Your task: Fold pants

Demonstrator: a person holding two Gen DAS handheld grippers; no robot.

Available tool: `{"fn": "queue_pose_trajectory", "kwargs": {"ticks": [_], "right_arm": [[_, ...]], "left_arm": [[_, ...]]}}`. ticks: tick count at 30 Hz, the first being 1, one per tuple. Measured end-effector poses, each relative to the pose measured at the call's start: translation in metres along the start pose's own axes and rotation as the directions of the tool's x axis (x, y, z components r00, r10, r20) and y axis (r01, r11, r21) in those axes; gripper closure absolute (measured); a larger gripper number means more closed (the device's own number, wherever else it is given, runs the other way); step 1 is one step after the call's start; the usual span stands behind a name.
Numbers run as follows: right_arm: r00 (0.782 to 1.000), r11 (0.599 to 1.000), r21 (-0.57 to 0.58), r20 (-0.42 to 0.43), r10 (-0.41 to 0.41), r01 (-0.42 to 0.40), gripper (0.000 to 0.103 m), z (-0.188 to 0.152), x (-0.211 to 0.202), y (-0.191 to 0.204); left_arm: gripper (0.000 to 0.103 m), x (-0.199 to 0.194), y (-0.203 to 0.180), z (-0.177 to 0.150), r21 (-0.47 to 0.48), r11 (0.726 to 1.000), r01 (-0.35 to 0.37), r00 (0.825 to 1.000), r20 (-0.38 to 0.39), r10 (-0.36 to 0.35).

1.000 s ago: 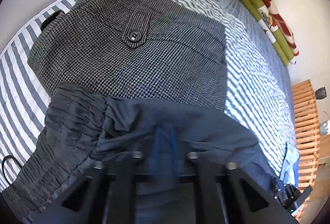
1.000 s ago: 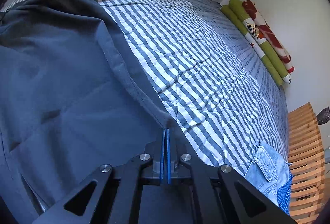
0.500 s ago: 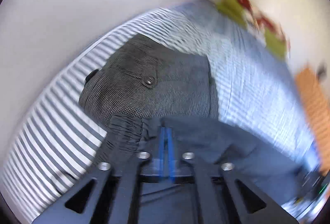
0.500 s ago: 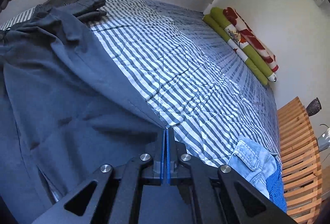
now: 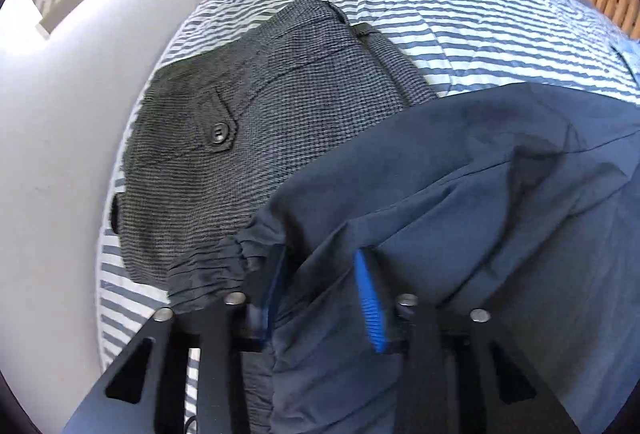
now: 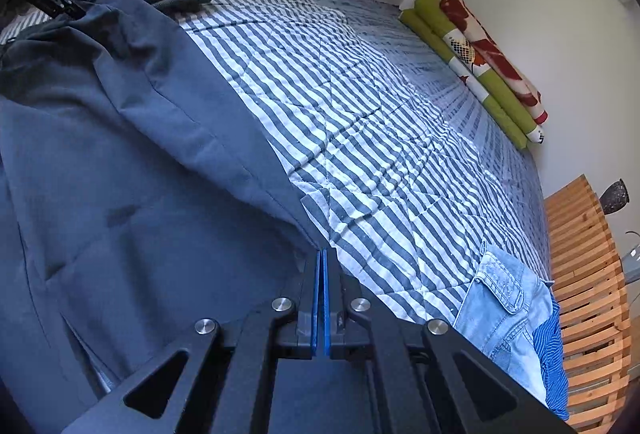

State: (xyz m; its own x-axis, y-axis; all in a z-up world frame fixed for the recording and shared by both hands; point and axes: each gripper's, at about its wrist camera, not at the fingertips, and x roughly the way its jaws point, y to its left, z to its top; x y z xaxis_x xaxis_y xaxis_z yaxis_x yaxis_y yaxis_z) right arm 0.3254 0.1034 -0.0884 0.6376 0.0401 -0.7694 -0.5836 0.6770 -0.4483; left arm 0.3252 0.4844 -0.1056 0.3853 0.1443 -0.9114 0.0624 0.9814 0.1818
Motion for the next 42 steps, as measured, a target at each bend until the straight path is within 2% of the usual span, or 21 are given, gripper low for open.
{"fn": "queue_pose_trajectory", "kwargs": {"ticks": [3, 6, 7, 8, 9, 13, 16, 19, 22, 24, 27, 30, 31, 34, 36, 38, 39, 42], "right_arm": [[1.000, 1.000, 0.001, -0.001, -0.001, 0.001, 0.102, 0.001, 0.002, -0.003], [1.000, 1.000, 0.009, 0.001, -0.007, 0.007, 0.102, 0.004, 0.003, -0.006], [1.000, 1.000, 0.013, 0.002, -0.006, 0.006, 0.102, 0.004, 0.003, -0.006], [1.000, 1.000, 0.015, 0.002, -0.005, 0.005, 0.102, 0.005, 0.003, -0.006], [1.000, 1.000, 0.014, 0.002, -0.008, 0.008, 0.102, 0.006, 0.004, -0.005], [0.999, 0.999, -0.009, -0.005, -0.047, 0.046, 0.102, 0.006, 0.004, 0.001], [0.998, 0.998, 0.002, 0.010, -0.061, 0.061, 0.102, 0.007, -0.009, -0.001], [0.997, 0.997, 0.021, 0.042, -0.069, 0.068, 0.102, 0.006, -0.033, -0.008], [0.994, 0.997, 0.041, 0.091, -0.065, 0.062, 0.102, 0.005, -0.068, -0.013], [0.989, 0.997, 0.048, 0.132, -0.065, 0.059, 0.102, 0.004, -0.095, -0.013], [0.974, 0.996, 0.047, 0.211, -0.078, 0.070, 0.102, -0.002, -0.143, -0.010], [0.958, 0.995, 0.054, 0.271, -0.092, 0.081, 0.102, -0.006, -0.178, -0.009], [0.954, 0.995, 0.053, 0.285, -0.094, 0.082, 0.102, -0.005, -0.185, -0.009], [0.954, 0.994, 0.042, 0.279, -0.110, 0.102, 0.102, 0.003, -0.178, -0.008], [0.958, 0.990, 0.041, 0.251, -0.142, 0.136, 0.102, 0.012, -0.156, -0.007], [0.962, 0.984, 0.049, 0.207, -0.178, 0.171, 0.102, 0.026, -0.120, -0.012], [0.962, 0.981, 0.049, 0.191, -0.196, 0.190, 0.102, 0.031, -0.106, -0.015], [0.966, 0.970, 0.063, 0.104, -0.239, 0.233, 0.102, 0.051, -0.040, -0.025]], "left_arm": [[0.067, 0.000, 0.000, -0.001, 0.024, 1.000, 0.009, 1.000, 0.008, -0.009], [0.067, 0.002, 0.005, -0.005, 0.008, 1.000, 0.007, 1.000, -0.014, -0.007], [0.073, 0.003, 0.007, -0.005, 0.004, 1.000, 0.017, 1.000, -0.017, -0.017], [0.091, 0.004, 0.006, -0.004, 0.004, 1.000, 0.022, 1.000, -0.018, -0.022], [0.101, 0.005, 0.005, -0.003, 0.011, 1.000, 0.018, 1.000, -0.015, -0.018], [0.102, -0.013, 0.003, -0.011, 0.018, 1.000, -0.001, 0.999, 0.036, 0.000], [0.102, -0.044, 0.023, -0.018, -0.087, 0.996, -0.001, 0.994, 0.113, 0.011], [0.102, -0.091, 0.042, -0.032, -0.168, 0.986, -0.014, 0.976, 0.211, 0.050], [0.102, -0.143, 0.054, -0.048, -0.208, 0.978, -0.012, 0.950, 0.303, 0.076], [0.102, -0.174, 0.055, -0.058, -0.217, 0.975, -0.042, 0.934, 0.337, 0.116], [0.102, -0.221, 0.055, -0.080, -0.234, 0.967, -0.097, 0.901, 0.392, 0.185], [0.102, -0.256, 0.060, -0.088, -0.272, 0.959, -0.083, 0.882, 0.428, 0.198], [0.102, -0.261, 0.060, -0.086, -0.270, 0.958, -0.095, 0.881, 0.425, 0.207], [0.102, -0.253, 0.060, -0.067, -0.254, 0.955, -0.152, 0.884, 0.396, 0.246], [0.102, -0.233, 0.061, -0.044, -0.254, 0.957, -0.140, 0.898, 0.375, 0.231], [0.102, -0.201, 0.060, -0.017, -0.241, 0.955, -0.172, 0.907, 0.341, 0.249], [0.102, -0.171, 0.058, 0.004, -0.228, 0.955, -0.191, 0.915, 0.310, 0.257], [0.102, -0.108, 0.053, 0.036, -0.198, 0.957, -0.211, 0.937, 0.238, 0.256]]}}
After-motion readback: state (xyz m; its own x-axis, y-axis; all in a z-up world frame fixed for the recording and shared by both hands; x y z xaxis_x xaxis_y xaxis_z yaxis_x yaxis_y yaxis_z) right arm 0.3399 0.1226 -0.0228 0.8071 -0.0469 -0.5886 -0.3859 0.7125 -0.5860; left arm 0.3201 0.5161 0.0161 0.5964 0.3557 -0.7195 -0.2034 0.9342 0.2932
